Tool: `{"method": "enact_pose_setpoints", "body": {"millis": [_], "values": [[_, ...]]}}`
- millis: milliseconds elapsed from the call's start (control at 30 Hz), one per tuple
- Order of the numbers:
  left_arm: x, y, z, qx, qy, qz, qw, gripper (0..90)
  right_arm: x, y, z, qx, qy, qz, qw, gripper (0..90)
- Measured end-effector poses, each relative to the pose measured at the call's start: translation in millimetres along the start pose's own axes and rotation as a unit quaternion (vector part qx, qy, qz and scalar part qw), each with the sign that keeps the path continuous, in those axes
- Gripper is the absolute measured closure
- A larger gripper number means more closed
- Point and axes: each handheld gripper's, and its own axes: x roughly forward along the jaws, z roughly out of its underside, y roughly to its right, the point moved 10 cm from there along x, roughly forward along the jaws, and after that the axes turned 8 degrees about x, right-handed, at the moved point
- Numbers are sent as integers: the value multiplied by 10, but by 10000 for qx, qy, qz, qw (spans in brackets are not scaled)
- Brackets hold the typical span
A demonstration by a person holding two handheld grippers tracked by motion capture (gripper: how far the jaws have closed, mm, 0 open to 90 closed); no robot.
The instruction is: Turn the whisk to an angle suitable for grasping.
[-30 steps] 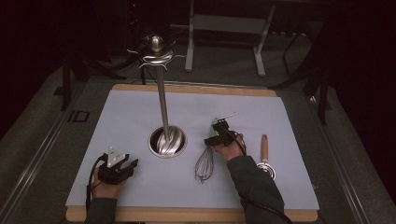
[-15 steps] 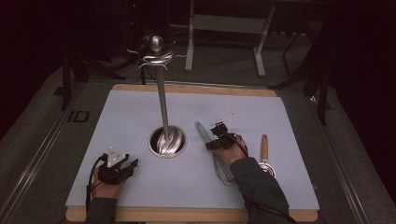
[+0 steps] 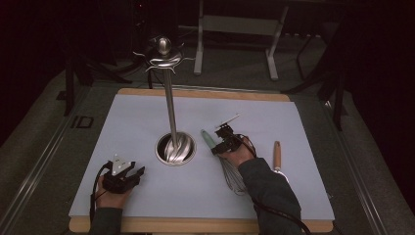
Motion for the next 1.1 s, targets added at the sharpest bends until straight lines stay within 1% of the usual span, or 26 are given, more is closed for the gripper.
{"method": "enact_pose_setpoints", "body": {"millis": [67, 200, 333, 433, 667, 733, 833, 967, 1033, 1100], "values": [[0, 0, 0, -5, -3, 0, 10000, 560, 38, -6, 24, -70, -123, 106, 9998, 642], [1, 1, 1, -1, -6, 0, 10000, 560, 50, -8, 21, -128, -147, 251, 9995, 666], [2, 1, 1, -5, -7, 1, 10000, 560, 48, -6, 16, -39, -145, 264, 9995, 686], [1, 0, 1, -2, -4, 3, 10000, 560, 44, -7, 22, -20, -137, 312, 9994, 689], [0, 0, -1, -8, 8, 8, 10000, 560, 25, -28, 22, 1, -47, 273, 9996, 691], [-2, -1, -1, -13, 12, 4, 10000, 560, 0, -32, 10, -23, 42, 244, 9997, 691], [-4, -1, -1, -6, 11, 0, 10000, 560, -57, -39, -12, 2, 209, 197, 9996, 691], [-7, -1, -2, -12, 23, 2, 10000, 560, -148, -51, -37, 29, 450, 59, 9990, 691], [-8, -1, -3, -14, 31, 2, 10000, 560, -195, -64, -52, 43, 615, -55, 9981, 692], [-7, -2, -2, -12, 26, 1, 10000, 560, -231, -72, -50, 14, 694, -111, 9975, 692]]}}
